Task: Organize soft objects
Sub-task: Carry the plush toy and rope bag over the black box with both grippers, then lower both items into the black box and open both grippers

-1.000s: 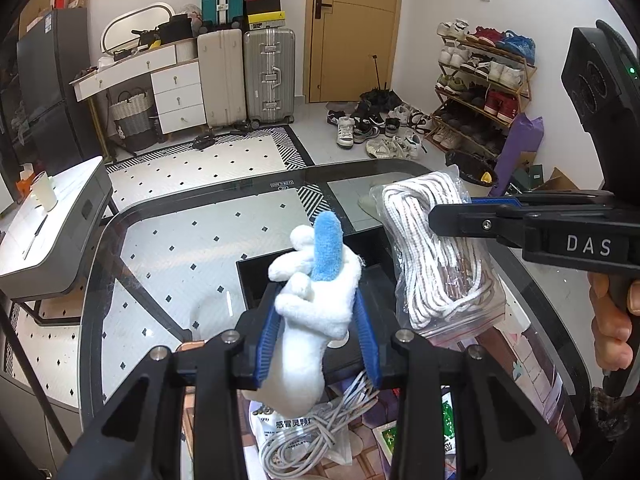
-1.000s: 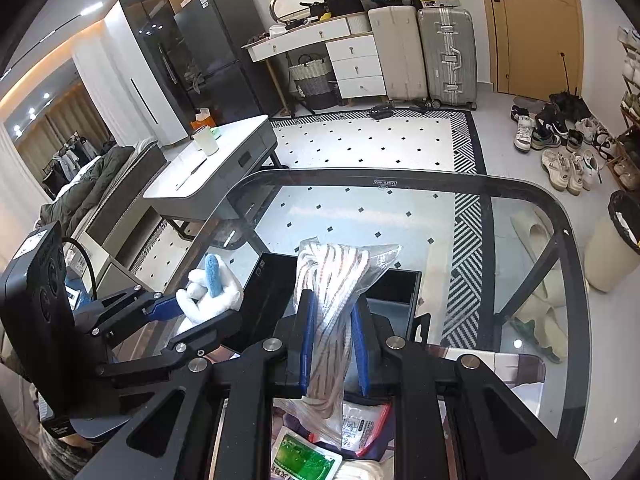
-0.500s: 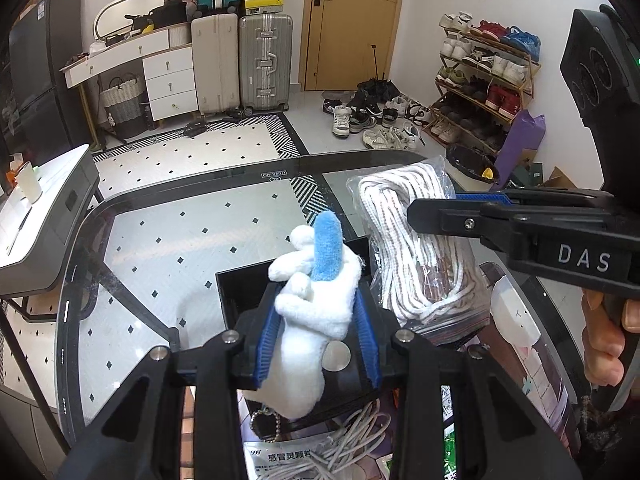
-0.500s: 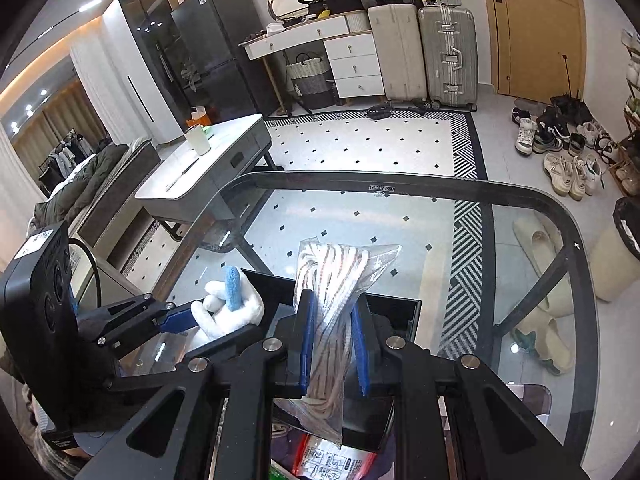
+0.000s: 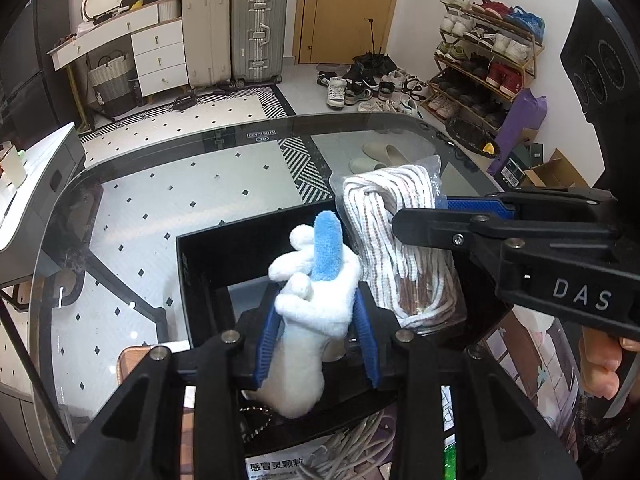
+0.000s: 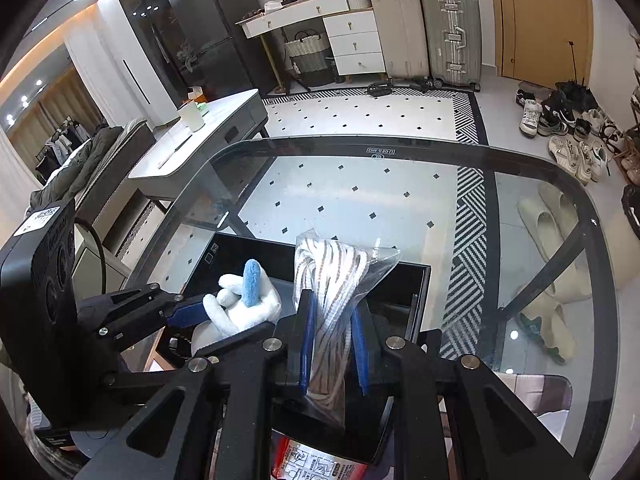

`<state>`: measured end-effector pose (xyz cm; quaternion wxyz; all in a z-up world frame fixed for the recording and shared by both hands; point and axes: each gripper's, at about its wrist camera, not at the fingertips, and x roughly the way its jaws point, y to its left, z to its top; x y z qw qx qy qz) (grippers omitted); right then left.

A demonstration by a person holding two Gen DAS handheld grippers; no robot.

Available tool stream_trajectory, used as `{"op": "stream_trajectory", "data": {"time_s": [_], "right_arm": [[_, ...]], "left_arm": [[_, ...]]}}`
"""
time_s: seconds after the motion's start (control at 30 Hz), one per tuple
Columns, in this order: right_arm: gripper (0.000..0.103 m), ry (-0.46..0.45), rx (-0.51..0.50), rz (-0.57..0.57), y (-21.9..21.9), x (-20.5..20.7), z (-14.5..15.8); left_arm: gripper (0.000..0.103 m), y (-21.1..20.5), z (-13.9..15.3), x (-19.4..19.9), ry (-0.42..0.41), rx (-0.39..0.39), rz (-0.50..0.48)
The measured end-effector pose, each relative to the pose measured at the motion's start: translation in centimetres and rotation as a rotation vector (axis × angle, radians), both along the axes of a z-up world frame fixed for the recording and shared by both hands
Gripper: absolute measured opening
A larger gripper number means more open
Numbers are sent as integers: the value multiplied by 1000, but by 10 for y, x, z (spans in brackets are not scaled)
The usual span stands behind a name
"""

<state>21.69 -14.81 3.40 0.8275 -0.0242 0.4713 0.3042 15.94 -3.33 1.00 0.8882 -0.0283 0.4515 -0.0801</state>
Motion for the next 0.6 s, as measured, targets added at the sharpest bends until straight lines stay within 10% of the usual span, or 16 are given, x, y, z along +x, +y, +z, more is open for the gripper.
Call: {"op": "stream_trajectory", "data": {"time_s": [0.6], "right_arm": [[17,59,-10,18,-14,-32,-31]], "left_arm": [[34,-9,-7,-29,23,44,-20]]}}
